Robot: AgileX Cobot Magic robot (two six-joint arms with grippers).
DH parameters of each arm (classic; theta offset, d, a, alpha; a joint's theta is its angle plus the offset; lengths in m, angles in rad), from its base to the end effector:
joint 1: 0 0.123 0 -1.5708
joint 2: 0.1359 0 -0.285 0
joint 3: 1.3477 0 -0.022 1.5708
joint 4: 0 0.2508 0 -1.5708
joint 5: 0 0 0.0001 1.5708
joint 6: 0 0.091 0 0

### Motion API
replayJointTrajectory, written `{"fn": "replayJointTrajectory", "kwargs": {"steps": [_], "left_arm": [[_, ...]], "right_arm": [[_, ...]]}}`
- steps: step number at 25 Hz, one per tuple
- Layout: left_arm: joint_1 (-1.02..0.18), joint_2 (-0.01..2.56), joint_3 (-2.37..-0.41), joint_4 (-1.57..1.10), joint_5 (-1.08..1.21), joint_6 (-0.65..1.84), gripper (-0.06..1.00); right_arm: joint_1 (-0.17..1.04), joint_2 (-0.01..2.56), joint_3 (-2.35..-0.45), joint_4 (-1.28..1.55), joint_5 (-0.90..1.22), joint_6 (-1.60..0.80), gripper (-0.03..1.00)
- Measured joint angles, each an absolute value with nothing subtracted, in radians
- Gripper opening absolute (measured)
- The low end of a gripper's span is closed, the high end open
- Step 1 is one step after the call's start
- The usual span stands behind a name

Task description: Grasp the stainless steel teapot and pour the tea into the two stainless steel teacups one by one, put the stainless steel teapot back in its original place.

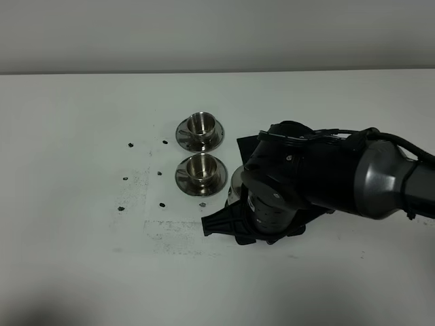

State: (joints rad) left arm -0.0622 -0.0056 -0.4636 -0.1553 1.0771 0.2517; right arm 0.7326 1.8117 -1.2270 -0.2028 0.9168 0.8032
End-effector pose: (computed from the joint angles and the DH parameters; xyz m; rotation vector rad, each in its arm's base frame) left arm -0.0036 -0.0122 0.2666 0.3312 2.0554 -0.0722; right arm 0.2704 0.2236 0.1990 -0.0588 2.9106 -0.0207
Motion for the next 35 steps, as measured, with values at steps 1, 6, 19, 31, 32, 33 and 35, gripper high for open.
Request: {"fn": "replayJointTrajectory", "kwargs": {"steps": [1,6,19,31,32,33,35], "left_arm": [[-0.062,-0.006,-0.464,-0.155,1.077,0.252,0.52],[-0.062,-0.006,-0.464,-0.155,1.077,0.252,0.52],[-0.062,-0.006,-0.464,-0.155,1.077,0.252,0.52],[-0.062,-0.006,-0.464,-0.155,1.077,0.252,0.52],[-0.062,-0.006,-0.464,-0.155,1.077,0.252,0.52],[-0.062,-0.006,-0.464,-0.155,1.077,0.252,0.52],[-0.062,-0.006,-0.464,-0.155,1.077,0.252,0.52]], "right_arm": [[0.733,1.816,-1.227,-0.196,0.908,0.803,0.43],[0.728,1.855,-1.227,-0.166,0.858,0.792,0.43],[0.691,1.868,-1.227,-0.175,0.814,0.767,0.43],[0.651,1.882,-1.227,-0.182,0.794,0.742,0.43],[0.649,1.885,-1.227,-0.182,0.794,0.741,0.43],[0.646,1.891,-1.227,-0.182,0.794,0.740,0.43],[0.644,1.896,-1.227,-0.183,0.792,0.737,0.43]]}}
